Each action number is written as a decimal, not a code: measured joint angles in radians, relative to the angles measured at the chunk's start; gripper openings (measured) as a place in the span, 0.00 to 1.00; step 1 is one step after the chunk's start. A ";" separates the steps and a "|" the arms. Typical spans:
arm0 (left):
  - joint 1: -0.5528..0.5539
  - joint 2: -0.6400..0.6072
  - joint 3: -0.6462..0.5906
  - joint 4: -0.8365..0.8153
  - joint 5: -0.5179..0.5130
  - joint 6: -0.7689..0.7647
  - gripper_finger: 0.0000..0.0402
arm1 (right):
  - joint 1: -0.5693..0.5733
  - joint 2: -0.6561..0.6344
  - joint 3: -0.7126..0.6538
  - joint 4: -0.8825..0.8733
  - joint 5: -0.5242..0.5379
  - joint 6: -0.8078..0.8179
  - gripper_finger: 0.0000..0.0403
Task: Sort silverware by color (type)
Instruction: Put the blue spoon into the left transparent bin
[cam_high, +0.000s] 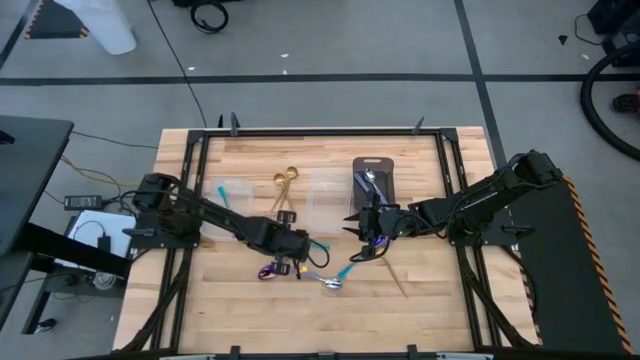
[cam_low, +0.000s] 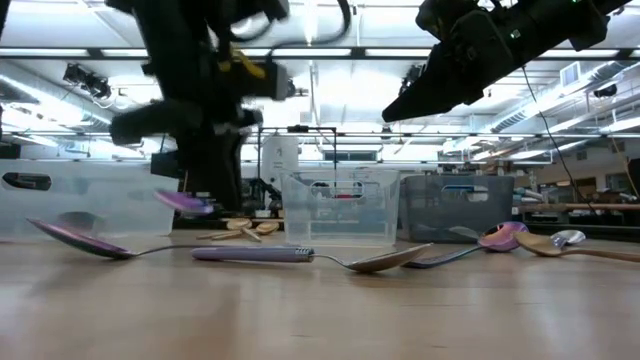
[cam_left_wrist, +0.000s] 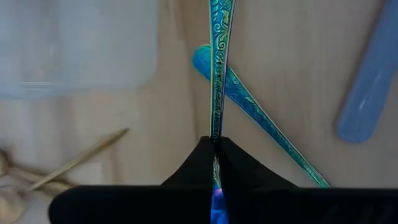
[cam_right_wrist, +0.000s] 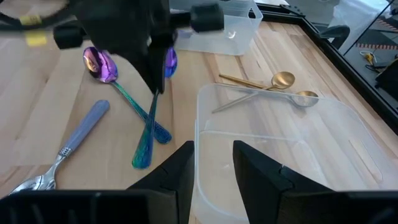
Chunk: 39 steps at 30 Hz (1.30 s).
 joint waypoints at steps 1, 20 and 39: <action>-0.006 -0.014 0.000 -0.004 -0.017 -0.010 0.04 | 0.000 0.000 0.000 0.002 0.000 0.000 0.30; -0.028 -0.229 -0.024 -0.066 -0.109 -0.128 0.04 | 0.002 0.000 0.000 -0.015 0.000 0.000 0.30; -0.001 -0.680 -0.316 -0.095 -0.267 -0.385 0.04 | 0.015 0.000 0.000 -0.001 0.001 -0.003 0.30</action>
